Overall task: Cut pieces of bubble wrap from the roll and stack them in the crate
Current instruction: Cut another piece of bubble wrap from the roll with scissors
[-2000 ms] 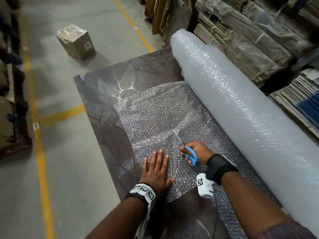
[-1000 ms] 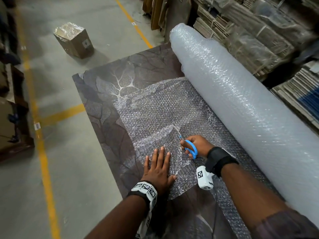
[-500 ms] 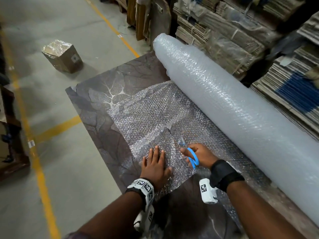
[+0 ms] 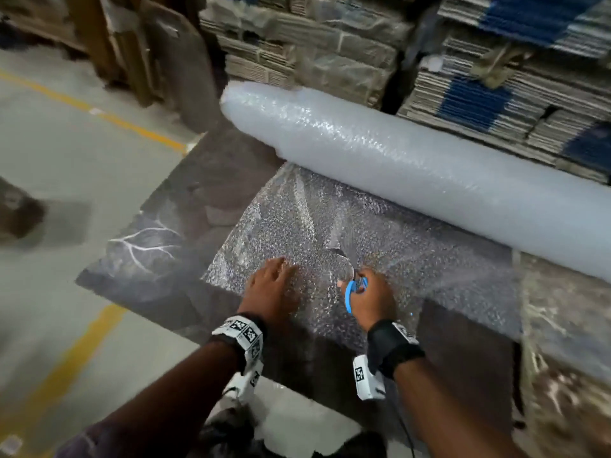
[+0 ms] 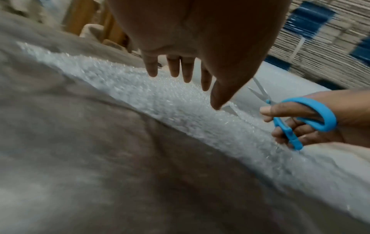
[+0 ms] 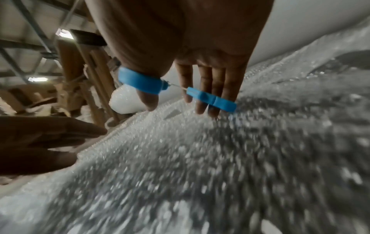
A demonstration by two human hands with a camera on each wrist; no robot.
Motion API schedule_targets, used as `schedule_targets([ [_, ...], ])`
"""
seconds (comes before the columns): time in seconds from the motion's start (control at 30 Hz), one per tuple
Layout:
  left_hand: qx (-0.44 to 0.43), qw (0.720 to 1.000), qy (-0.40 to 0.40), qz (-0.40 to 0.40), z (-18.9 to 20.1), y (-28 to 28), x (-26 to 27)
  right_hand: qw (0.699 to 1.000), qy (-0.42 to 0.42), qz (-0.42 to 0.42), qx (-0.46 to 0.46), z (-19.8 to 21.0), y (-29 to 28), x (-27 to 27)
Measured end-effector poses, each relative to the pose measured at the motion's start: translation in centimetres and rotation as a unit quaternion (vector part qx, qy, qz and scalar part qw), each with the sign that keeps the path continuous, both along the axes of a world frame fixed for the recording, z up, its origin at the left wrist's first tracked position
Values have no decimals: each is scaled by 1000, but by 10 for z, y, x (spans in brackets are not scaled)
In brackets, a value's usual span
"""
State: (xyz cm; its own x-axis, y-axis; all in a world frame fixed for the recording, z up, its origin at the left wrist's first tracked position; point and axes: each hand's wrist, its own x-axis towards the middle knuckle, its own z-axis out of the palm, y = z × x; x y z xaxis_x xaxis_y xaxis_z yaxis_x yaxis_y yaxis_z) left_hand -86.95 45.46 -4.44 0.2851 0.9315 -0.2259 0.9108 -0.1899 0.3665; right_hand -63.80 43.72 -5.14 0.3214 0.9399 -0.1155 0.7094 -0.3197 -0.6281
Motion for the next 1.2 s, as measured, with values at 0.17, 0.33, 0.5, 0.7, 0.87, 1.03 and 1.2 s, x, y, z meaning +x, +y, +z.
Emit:
schedule_targets([
  [0.17, -73, 978, 121, -153, -16, 2, -47, 995, -33, -92, -15, 7, -14, -37],
  [0.33, -69, 975, 104, -186, -5, 9, -57, 986, 109, -123, 2, 21, -22, -70],
  [0.5, -61, 973, 108, -193, -3, 9, -65, 971, 201, -125, -24, 13, -33, -109],
  [0.7, 25, 982, 78, -171, -1, 14, -65, 964, 220, -145, -19, -1, -59, -140],
  [0.87, 34, 964, 52, -260, -7, 13, -63, 935, 289, -202, -27, -24, -100, -166],
  [1.03, 0, 957, -2, -289, -18, 23, -60, 907, 342, -244, -10, -15, -134, -187],
  [1.2, 14, 954, -6, -299, -21, 23, -55, 865, 446, -226, -45, -10, -151, -193],
])
